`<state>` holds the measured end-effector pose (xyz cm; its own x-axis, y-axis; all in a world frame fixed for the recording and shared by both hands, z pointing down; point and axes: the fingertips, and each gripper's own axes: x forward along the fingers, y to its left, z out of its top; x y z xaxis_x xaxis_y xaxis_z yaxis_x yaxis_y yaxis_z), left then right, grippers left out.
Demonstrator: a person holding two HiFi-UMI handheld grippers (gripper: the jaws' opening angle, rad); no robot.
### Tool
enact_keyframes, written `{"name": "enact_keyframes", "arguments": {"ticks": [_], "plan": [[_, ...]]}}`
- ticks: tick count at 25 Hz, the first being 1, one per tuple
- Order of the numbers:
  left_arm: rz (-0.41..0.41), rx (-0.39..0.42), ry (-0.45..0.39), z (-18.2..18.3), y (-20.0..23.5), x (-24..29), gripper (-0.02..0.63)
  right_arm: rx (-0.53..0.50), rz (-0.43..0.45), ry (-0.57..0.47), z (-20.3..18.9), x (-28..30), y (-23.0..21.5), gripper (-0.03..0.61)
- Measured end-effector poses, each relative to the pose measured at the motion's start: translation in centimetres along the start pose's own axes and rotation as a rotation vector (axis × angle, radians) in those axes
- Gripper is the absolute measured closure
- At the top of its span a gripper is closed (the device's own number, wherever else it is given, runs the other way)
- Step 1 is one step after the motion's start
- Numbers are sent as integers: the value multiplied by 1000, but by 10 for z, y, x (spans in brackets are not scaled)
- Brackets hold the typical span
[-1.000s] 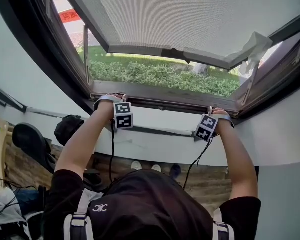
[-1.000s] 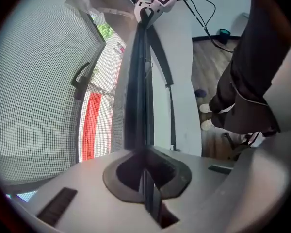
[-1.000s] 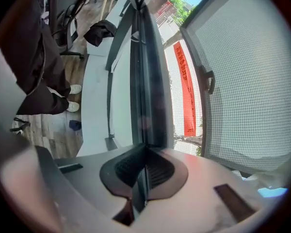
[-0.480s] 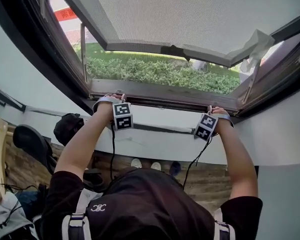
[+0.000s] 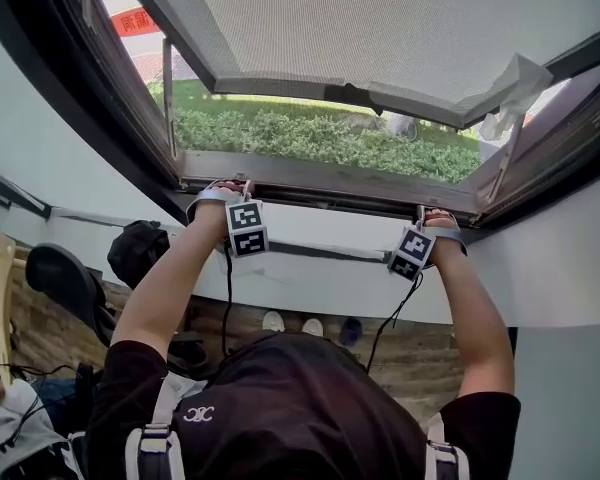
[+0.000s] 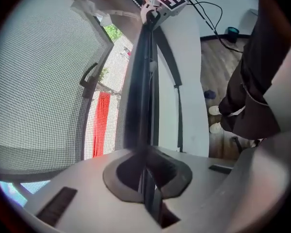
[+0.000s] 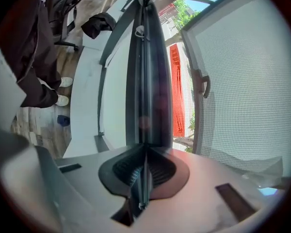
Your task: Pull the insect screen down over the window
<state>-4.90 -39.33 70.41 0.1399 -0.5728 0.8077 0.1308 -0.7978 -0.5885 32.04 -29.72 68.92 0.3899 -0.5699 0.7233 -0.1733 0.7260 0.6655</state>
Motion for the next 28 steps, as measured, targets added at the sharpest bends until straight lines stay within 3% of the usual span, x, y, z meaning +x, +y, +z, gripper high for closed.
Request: {"name": "enact_keyframes", "arguments": {"ticks": [7, 9, 12, 15, 17, 19, 22, 26, 28], "plan": [[26, -22, -33, 1, 0, -3, 586, 26, -26, -28, 0, 8, 3, 548], [47, -38, -46, 0, 1, -3, 567, 46, -8, -42, 0, 9, 8, 500], [68, -53, -58, -6, -2, -2, 506, 107, 13, -79, 0, 7, 10, 459], [99, -125, -113, -6, 0, -14, 500, 213, 6, -150, 5, -5, 4, 459], [112, -250, -187, -3, 4, -27, 542, 326, -2, -243, 10, -18, -2, 472], [86, -430, -290, 3, 5, -40, 598, 499, -11, -378, 21, -41, -13, 565], [85, -686, -473, 20, 15, -67, 598, 772, -25, -606, 41, -78, -30, 572], [180, -907, -677, 44, 41, -112, 598, 1122, -92, -863, 60, -129, -58, 572], [215, -997, -766, 55, 52, -134, 598, 1225, -139, -964, 67, -153, -71, 574]]}}
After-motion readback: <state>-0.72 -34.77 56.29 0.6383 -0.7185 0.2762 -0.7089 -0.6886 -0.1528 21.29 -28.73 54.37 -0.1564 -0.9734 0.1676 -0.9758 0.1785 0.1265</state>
